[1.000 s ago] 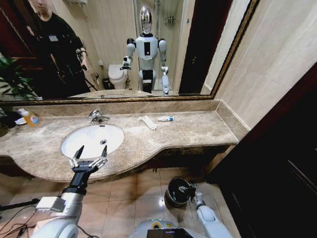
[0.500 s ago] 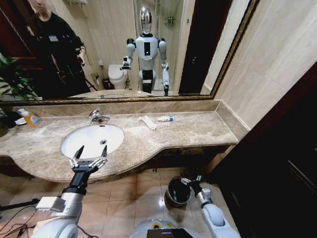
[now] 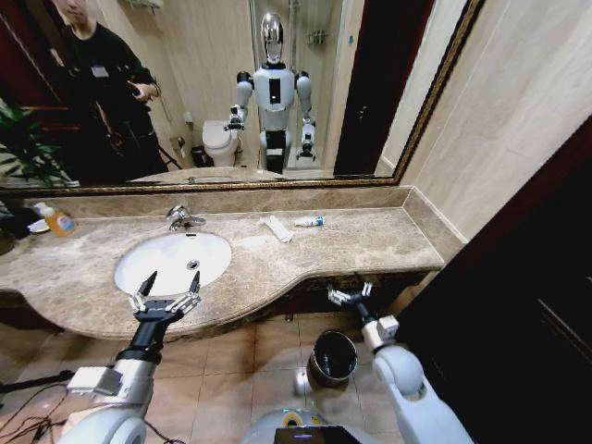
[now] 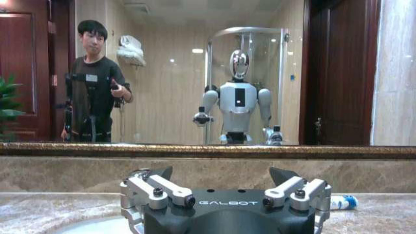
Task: Pick up the trash from the sink and place it in the trash bin.
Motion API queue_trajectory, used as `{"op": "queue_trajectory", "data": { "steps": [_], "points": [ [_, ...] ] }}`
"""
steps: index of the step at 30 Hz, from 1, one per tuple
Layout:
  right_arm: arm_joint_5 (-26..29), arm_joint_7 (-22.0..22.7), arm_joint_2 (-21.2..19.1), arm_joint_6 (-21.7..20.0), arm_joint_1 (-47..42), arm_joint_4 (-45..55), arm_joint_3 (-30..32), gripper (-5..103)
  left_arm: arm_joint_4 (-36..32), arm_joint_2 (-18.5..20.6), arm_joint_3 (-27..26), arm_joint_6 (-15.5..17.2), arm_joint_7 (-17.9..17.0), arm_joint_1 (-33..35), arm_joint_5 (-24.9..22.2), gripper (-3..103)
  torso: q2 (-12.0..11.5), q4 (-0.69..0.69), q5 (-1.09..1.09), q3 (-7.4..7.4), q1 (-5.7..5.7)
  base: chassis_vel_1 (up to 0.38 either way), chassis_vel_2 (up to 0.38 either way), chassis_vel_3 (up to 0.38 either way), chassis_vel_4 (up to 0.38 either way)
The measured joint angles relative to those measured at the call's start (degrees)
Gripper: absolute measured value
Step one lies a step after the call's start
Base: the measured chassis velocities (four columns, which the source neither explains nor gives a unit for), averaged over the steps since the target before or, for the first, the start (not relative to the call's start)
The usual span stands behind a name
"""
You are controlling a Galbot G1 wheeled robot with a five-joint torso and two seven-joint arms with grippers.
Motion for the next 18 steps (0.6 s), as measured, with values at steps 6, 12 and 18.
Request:
{"op": "queue_trajectory", "data": {
  "steps": [6, 12, 18],
  "points": [
    [2.4, -0.3, -1.0, -2.4, 8.7, -6.1, -3.6, 100, 0.0, 0.0, 0.0, 0.0, 0.0, 0.0, 0.0, 100, 0.0, 0.0, 0.0, 0.01, 0.0, 0.0, 0.0, 0.0, 0.0],
    [4.2, -0.3, -0.8, -3.4, 15.9, -12.6, -6.9, 100, 0.0, 0.0, 0.0, 0.0, 0.0, 0.0, 0.0, 100, 0.0, 0.0, 0.0, 0.01, 0.0, 0.0, 0.0, 0.0, 0.0],
    [7.4, 0.5, 1.4, -4.8, 24.3, -20.9, -12.2, 100, 0.0, 0.0, 0.0, 0.0, 0.0, 0.0, 0.0, 100, 0.0, 0.0, 0.0, 0.01, 0.0, 0.0, 0.0, 0.0, 0.0]
  ]
}}
